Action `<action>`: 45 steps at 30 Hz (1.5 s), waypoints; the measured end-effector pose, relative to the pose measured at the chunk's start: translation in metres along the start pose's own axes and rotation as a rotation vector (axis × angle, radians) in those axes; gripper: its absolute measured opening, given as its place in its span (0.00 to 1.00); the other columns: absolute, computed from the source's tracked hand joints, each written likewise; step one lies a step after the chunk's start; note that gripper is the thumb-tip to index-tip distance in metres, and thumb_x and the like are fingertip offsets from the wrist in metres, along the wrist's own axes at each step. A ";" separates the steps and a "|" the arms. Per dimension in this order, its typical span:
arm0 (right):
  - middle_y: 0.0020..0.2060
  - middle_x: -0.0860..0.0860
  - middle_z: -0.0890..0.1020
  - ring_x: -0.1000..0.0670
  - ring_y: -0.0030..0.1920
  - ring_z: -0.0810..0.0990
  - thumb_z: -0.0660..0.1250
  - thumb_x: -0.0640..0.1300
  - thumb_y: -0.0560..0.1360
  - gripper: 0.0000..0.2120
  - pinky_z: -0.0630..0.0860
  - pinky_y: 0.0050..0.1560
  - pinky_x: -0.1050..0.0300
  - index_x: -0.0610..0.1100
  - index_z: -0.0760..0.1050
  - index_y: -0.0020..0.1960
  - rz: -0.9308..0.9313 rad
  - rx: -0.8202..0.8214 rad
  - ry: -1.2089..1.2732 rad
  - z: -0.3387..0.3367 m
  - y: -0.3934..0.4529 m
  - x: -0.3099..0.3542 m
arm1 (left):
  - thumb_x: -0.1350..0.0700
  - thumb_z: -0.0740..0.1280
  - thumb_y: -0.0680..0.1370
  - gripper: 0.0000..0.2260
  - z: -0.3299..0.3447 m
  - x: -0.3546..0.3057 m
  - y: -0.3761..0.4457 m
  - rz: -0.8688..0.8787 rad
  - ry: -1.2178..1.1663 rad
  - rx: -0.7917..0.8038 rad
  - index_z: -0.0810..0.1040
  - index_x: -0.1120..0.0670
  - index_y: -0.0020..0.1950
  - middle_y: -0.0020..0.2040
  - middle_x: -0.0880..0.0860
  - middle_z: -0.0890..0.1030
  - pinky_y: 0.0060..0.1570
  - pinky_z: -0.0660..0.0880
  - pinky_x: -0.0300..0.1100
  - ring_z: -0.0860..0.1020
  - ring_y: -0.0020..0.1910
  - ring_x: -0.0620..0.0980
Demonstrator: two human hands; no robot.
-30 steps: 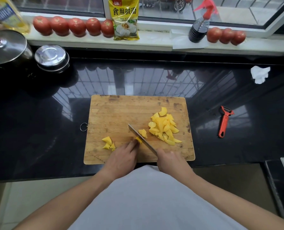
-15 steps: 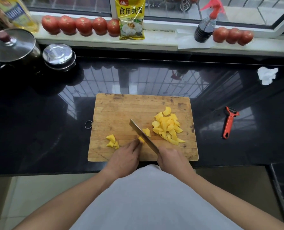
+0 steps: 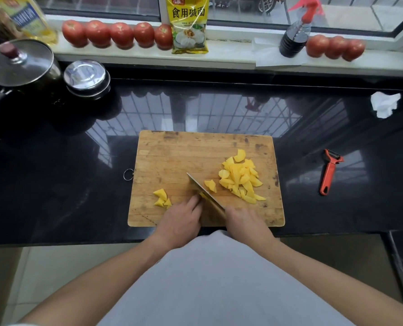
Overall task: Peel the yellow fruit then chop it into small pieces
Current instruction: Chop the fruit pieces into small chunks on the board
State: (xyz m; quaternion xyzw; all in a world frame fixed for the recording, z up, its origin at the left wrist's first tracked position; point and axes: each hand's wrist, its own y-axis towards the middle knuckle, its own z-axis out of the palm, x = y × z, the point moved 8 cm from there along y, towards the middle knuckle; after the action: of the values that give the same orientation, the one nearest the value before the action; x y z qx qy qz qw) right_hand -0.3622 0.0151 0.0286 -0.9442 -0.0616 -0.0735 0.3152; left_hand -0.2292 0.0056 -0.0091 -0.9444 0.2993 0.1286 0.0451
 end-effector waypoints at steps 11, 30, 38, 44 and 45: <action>0.39 0.47 0.77 0.43 0.40 0.75 0.56 0.43 0.83 0.04 0.70 0.37 0.50 0.48 0.65 0.49 -0.005 -0.051 0.091 0.000 -0.011 -0.011 | 0.58 0.76 0.69 0.25 0.000 0.002 -0.003 -0.023 -0.004 0.030 0.80 0.60 0.66 0.63 0.56 0.81 0.35 0.79 0.47 0.83 0.44 0.55; 0.39 0.48 0.79 0.43 0.39 0.77 0.60 0.40 0.80 0.03 0.75 0.37 0.47 0.47 0.70 0.49 -0.053 -0.176 0.135 -0.016 0.009 0.005 | 0.56 0.73 0.71 0.25 0.009 0.004 -0.006 -0.026 0.002 0.074 0.79 0.58 0.69 0.63 0.56 0.81 0.35 0.79 0.46 0.84 0.43 0.54; 0.43 0.44 0.81 0.40 0.43 0.79 0.57 0.41 0.82 0.09 0.74 0.41 0.48 0.46 0.71 0.60 -0.036 -0.048 0.035 -0.005 -0.018 -0.006 | 0.56 0.78 0.68 0.28 0.005 0.003 -0.005 -0.041 0.020 0.054 0.79 0.60 0.67 0.61 0.58 0.82 0.32 0.80 0.45 0.84 0.43 0.54; 0.47 0.43 0.82 0.38 0.47 0.81 0.56 0.39 0.81 0.10 0.70 0.40 0.50 0.44 0.69 0.61 -0.023 -0.024 -0.059 0.004 -0.016 -0.006 | 0.57 0.76 0.68 0.26 0.005 0.001 -0.004 -0.025 0.004 0.022 0.79 0.60 0.66 0.57 0.58 0.82 0.30 0.79 0.46 0.83 0.41 0.55; 0.49 0.44 0.82 0.38 0.48 0.81 0.56 0.40 0.82 0.09 0.70 0.41 0.50 0.44 0.69 0.60 -0.019 -0.012 -0.047 0.005 -0.012 -0.005 | 0.57 0.76 0.68 0.25 0.004 0.000 -0.004 -0.017 0.007 0.020 0.80 0.59 0.65 0.56 0.57 0.82 0.29 0.78 0.46 0.83 0.40 0.55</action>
State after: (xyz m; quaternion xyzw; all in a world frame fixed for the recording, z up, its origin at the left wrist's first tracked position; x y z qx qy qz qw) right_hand -0.3684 0.0272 0.0310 -0.9469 -0.0775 -0.0546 0.3073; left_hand -0.2275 0.0095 -0.0133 -0.9467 0.2929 0.1220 0.0547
